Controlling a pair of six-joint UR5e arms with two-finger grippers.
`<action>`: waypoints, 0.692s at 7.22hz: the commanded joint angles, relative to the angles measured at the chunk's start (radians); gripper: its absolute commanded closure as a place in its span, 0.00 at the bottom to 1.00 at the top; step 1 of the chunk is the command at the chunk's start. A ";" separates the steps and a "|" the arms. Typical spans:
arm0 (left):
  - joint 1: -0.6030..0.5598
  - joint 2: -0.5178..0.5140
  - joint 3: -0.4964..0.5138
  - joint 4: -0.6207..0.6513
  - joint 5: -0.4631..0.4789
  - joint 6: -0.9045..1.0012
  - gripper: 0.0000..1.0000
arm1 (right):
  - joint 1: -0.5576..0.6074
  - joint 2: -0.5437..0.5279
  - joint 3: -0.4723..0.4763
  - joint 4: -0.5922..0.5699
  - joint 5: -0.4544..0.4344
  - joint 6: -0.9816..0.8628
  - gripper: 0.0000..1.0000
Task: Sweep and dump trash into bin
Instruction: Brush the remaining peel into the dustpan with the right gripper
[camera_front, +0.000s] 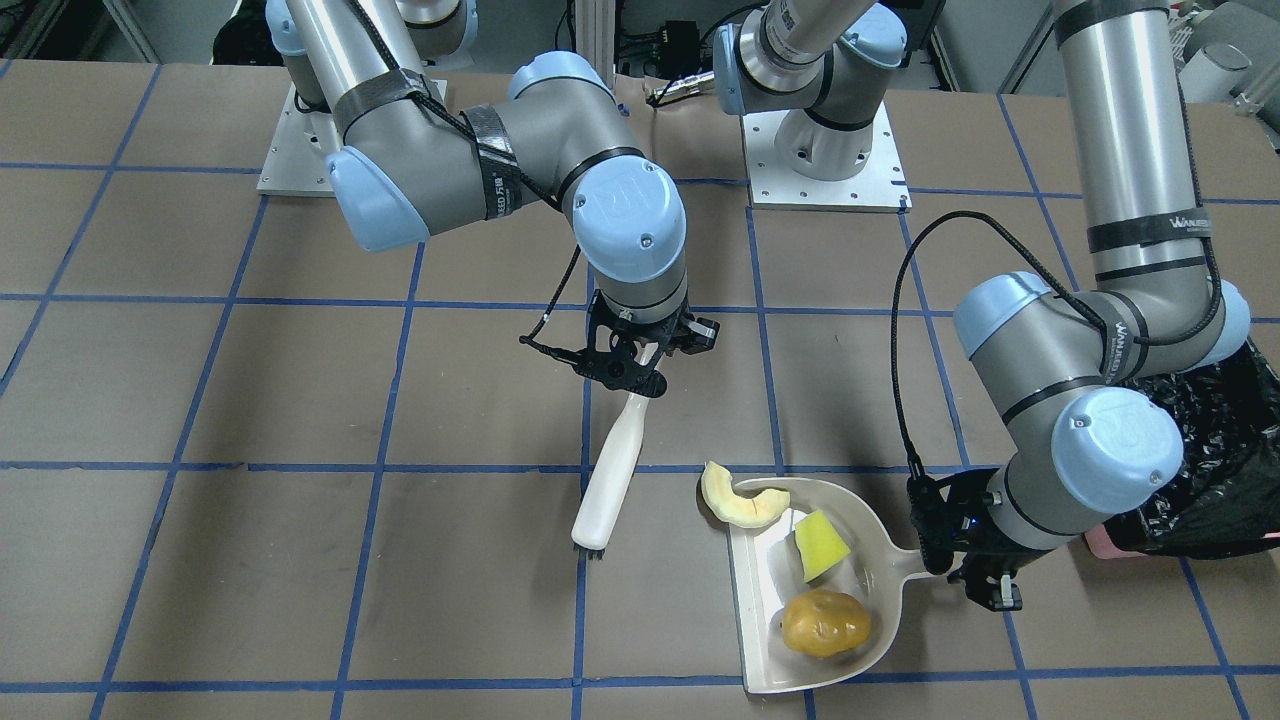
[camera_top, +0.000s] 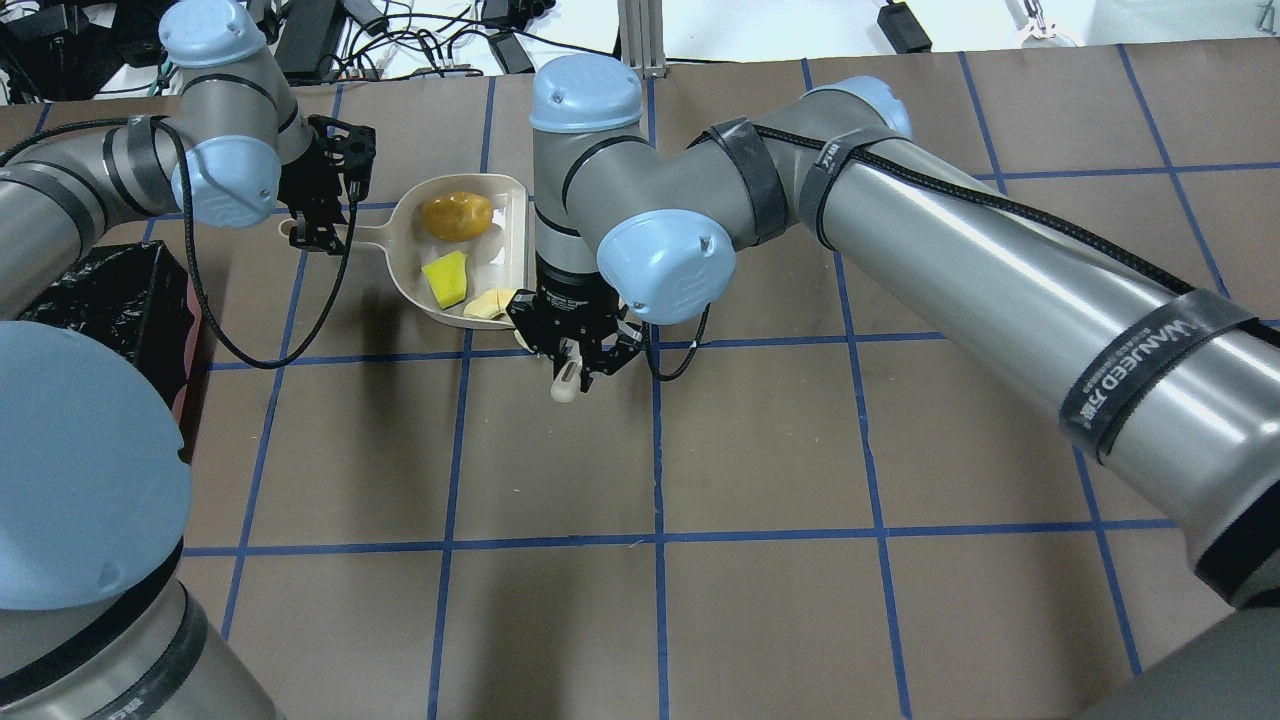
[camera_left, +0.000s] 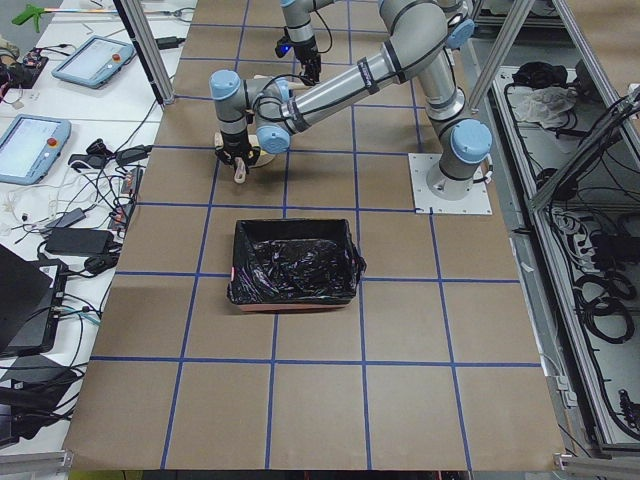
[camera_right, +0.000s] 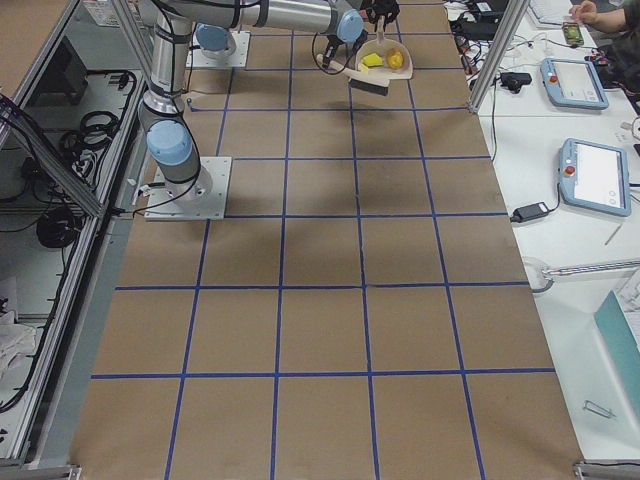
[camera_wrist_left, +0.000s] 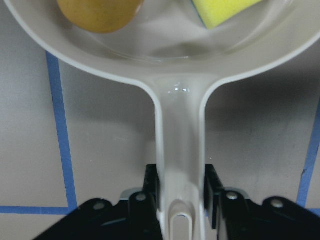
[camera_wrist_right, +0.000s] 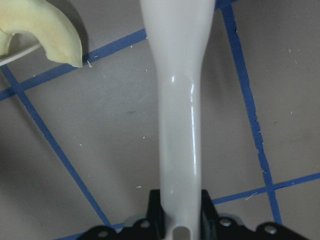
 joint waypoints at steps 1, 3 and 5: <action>0.000 0.000 0.000 0.000 0.000 0.000 0.82 | 0.001 -0.001 0.008 0.002 0.001 0.023 1.00; 0.000 0.000 0.000 0.001 0.000 0.000 0.82 | 0.004 -0.004 0.017 0.002 0.001 0.078 1.00; 0.000 0.000 0.000 0.000 -0.002 0.000 0.82 | 0.012 -0.005 0.017 0.000 0.013 0.125 1.00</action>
